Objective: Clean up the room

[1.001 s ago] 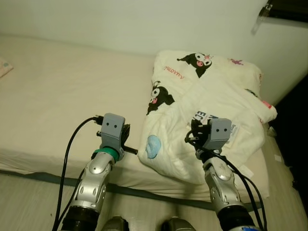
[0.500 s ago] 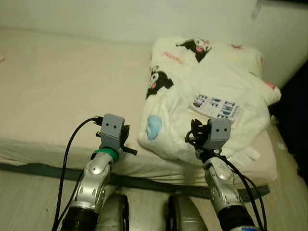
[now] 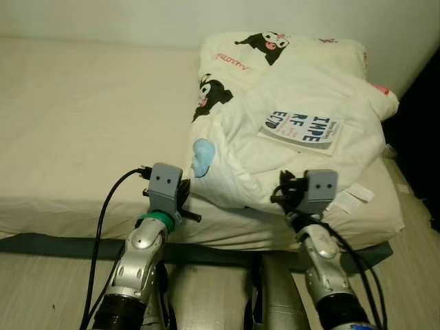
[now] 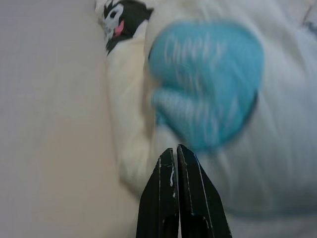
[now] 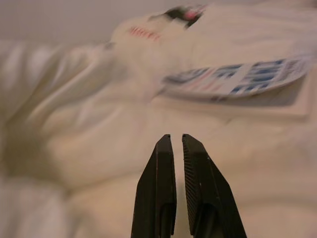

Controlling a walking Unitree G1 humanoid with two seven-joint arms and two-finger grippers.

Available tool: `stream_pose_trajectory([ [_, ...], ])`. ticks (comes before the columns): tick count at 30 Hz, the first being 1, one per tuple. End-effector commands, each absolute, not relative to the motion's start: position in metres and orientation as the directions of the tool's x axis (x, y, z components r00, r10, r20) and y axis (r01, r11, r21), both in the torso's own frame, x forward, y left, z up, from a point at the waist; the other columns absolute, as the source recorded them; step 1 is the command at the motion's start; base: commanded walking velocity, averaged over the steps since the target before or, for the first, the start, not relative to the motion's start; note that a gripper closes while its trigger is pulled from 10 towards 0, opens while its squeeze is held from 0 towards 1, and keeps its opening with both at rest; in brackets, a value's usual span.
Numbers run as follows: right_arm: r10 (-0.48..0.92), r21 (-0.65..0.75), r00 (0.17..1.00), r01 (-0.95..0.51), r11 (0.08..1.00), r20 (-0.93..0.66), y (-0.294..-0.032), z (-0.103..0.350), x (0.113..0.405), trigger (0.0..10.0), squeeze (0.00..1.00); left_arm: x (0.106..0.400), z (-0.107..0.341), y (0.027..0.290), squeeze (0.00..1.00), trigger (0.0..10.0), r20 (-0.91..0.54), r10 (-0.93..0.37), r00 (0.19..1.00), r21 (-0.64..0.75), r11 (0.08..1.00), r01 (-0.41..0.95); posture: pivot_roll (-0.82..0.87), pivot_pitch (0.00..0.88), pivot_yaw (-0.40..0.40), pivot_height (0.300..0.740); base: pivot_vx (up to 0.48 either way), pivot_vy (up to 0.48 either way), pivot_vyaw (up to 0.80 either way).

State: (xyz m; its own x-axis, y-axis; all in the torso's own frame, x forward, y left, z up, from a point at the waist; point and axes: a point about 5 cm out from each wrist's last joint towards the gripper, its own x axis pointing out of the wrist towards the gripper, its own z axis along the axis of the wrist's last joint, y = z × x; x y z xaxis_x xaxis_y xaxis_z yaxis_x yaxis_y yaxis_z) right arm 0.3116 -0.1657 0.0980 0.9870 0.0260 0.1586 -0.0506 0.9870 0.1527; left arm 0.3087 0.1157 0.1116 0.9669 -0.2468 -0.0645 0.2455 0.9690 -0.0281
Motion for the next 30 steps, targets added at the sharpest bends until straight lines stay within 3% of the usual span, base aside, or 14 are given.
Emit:
stream_pose_trajectory([
  [1,-0.009,0.211,0.979,-0.035,0.977,0.204,-0.171,0.112,0.317,10.0,0.0,0.315,0.131,0.117,0.0,10.0,-0.003,-0.232,0.973,-0.058,0.971,0.232,-0.04,0.057,0.011,0.585,0.0,0.0,0.0],
  [5,-0.111,0.412,0.969,0.01,0.911,0.222,-0.182,0.124,0.323,10.0,0.0,0.33,0.166,0.127,0.0,10.0,0.091,-0.185,0.978,-0.123,0.973,0.196,-0.03,0.066,0.015,0.585,0.0,0.0,0.0],
  [6,-0.172,0.52,0.959,0.032,0.854,0.224,-0.189,0.13,0.326,10.0,0.0,0.338,0.184,0.135,0.0,10.0,0.136,-0.157,0.978,-0.146,0.973,0.176,-0.01,0.075,0.02,0.585,0.0,0.0,0.0],
  [7,-0.172,0.52,0.959,0.032,0.854,0.224,-0.189,0.13,0.326,10.0,0.0,0.338,0.184,0.135,0.0,10.0,0.136,-0.157,0.978,-0.146,0.973,0.176,-0.01,0.075,0.02,0.585,0.0,0.0,0.0],
  [9,-0.262,0.678,0.942,0.053,0.733,0.21,-0.201,0.137,0.33,10.0,0.0,0.345,0.206,0.148,0.0,10.0,0.186,-0.12,0.975,-0.154,0.977,0.15,0.0,0.083,0.024,0.585,0.0,0.0,0.0],
  [10,-0.262,0.678,0.942,0.053,0.733,0.21,-0.201,0.137,0.33,10.0,0.0,0.345,0.206,0.148,0.0,10.0,0.186,-0.12,0.975,-0.154,0.977,0.15,0.0,0.083,0.024,0.585,0.0,0.0,0.0],
  [12,-0.343,0.823,0.925,0.062,0.565,0.166,-0.214,0.14,0.334,10.0,0.0,0.346,0.216,0.159,0.0,10.0,0.21,-0.096,0.973,-0.14,0.982,0.128,0.0,0.09,0.027,0.585,0.0,0.0,0.0],
  [14,-0.361,0.851,0.92,0.063,0.522,0.153,-0.218,0.14,0.335,10.0,0.0,0.346,0.218,0.162,0.0,10.0,0.214,-0.09,0.973,-0.137,0.983,0.121,0.0,0.09,0.027,0.585,0.0,0.0,0.0],
  [15,-0.393,0.877,0.911,0.081,0.474,0.128,-0.223,0.138,0.334,10.0,0.52,0.344,0.217,0.161,0.0,10.0,0.212,-0.094,0.973,-0.136,0.983,0.124,0.01,0.094,0.024,0.585,0.0,0.0,0.0],
  [16,-0.393,0.877,0.911,0.081,0.474,0.128,-0.223,0.138,0.334,10.0,0.52,0.344,0.217,0.161,0.0,10.0,0.212,-0.094,0.973,-0.136,0.983,0.124,0.01,0.094,0.024,0.585,0.0,0.0,0.0],
  [17,-0.428,0.894,0.897,0.102,0.436,0.107,-0.228,0.137,0.332,10.0,1.0,0.342,0.214,0.158,0.0,10.0,0.201,-0.1,0.974,-0.14,0.982,0.129,0.0,0.1,0.018,0.585,0.0,0.0,0.0],
  [25,-0.496,0.884,0.868,0.232,0.407,0.001,-0.243,0.124,0.326,10.0,1.0,0.335,0.202,0.148,0.0,10.0,0.153,-0.127,0.98,-0.158,0.976,0.151,0.0,0.115,0.024,0.585,0.0,0.0,0.0],
  [28,-0.376,0.807,0.926,0.252,0.534,-0.04,-0.236,0.11,0.336,10.0,1.0,0.334,0.201,0.147,0.0,10.0,0.131,-0.141,0.981,-0.157,0.974,0.161,0.01,0.148,0.038,0.585,0.0,0.0,0.0],
  [30,-0.343,0.795,0.938,0.241,0.556,-0.045,-0.234,0.107,0.339,10.0,1.0,0.334,0.201,0.147,0.0,10.0,0.125,-0.143,0.982,-0.156,0.974,0.162,0.01,0.148,0.038,0.585,0.0,0.0,0.0],
])
